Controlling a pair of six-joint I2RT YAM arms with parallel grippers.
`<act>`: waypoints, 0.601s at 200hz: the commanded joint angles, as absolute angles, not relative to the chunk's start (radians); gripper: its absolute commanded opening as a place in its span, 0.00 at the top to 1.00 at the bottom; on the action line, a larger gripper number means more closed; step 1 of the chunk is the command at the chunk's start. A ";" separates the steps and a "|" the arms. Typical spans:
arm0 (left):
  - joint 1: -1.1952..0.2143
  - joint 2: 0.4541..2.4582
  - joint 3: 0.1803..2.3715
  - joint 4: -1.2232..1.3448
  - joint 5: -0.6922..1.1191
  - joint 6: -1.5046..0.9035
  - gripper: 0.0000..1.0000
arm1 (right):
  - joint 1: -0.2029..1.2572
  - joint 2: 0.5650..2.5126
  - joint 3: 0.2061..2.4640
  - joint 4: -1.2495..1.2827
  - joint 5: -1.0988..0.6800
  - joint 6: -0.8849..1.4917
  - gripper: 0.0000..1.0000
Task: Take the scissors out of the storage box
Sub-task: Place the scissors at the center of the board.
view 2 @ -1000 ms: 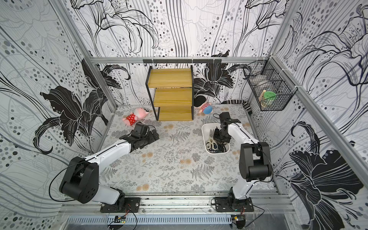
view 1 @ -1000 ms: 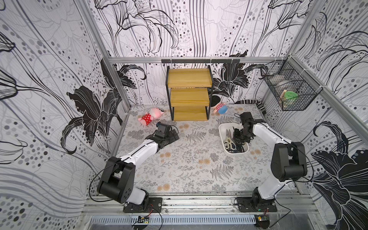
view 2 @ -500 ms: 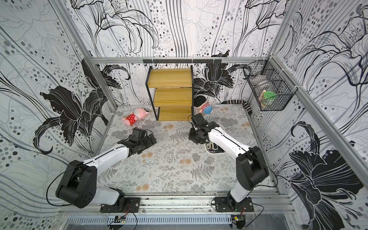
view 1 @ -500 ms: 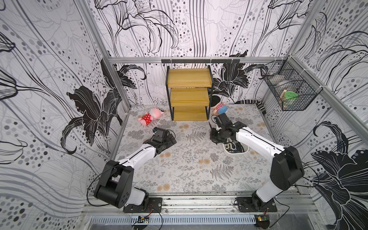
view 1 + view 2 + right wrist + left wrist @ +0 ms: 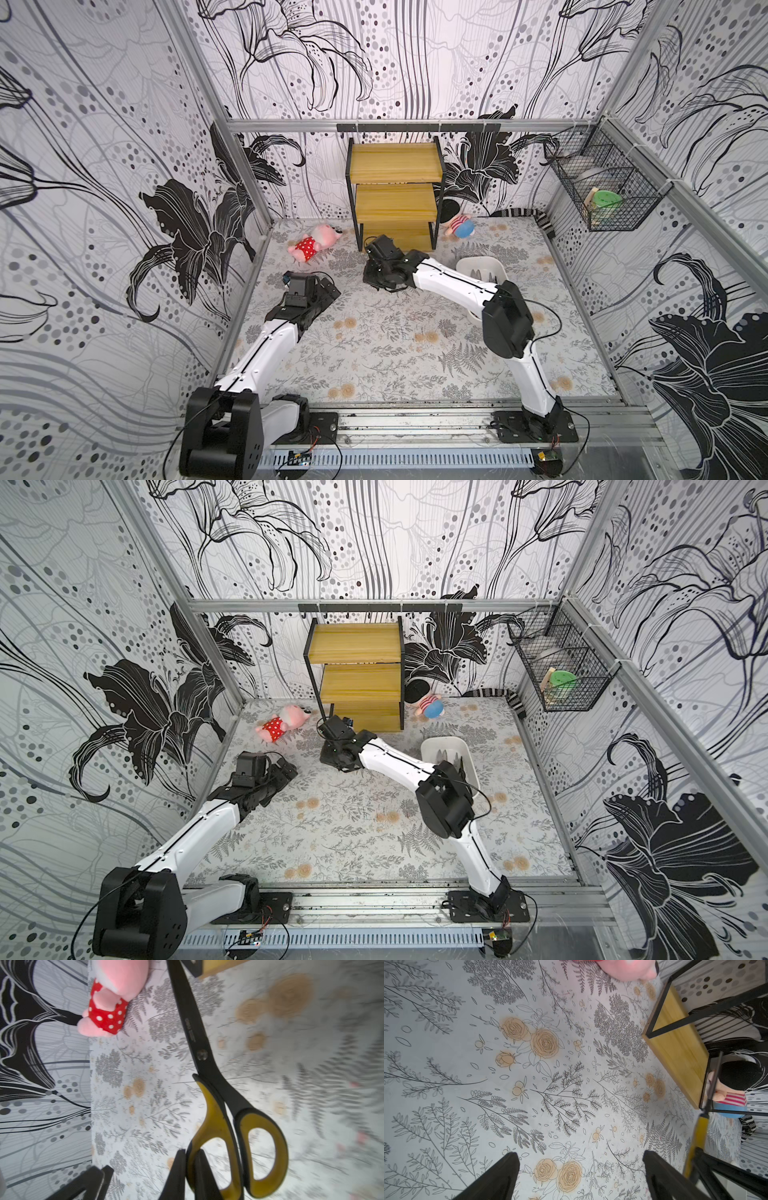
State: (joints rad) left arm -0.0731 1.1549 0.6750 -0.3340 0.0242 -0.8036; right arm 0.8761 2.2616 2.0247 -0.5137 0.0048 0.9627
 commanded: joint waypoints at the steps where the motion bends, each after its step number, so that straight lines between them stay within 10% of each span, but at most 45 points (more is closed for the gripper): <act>1: -0.039 1.129 0.651 -0.353 0.049 -0.767 0.02 | 0.914 2.361 2.178 -0.556 0.042 1.031 1.00; 120: 0.000 1.068 0.650 -0.417 0.094 -0.735 0.02 | 0.926 2.564 2.306 -0.541 0.130 1.167 1.00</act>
State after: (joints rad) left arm -0.0048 1.0916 0.6483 -0.4049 0.0856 -0.7582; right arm 0.9241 2.5416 2.2795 -0.5385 0.0879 1.1446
